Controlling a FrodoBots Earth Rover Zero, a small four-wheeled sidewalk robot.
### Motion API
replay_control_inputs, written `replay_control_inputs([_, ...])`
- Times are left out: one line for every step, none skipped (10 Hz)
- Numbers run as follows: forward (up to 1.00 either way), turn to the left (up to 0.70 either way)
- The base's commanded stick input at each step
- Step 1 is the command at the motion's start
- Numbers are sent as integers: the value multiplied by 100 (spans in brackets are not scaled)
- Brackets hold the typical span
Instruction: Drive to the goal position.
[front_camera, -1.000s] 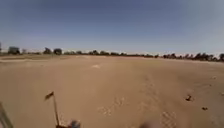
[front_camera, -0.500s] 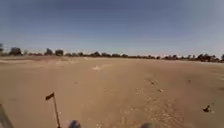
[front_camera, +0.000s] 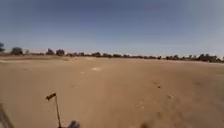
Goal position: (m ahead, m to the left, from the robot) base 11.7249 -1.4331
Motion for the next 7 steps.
replay_control_inputs([70,0])
replay_control_inputs([70,0])
replay_control_inputs([70,0])
replay_control_inputs([70,0])
replay_control_inputs([70,0])
replay_control_inputs([70,0])
replay_control_inputs([70,0])
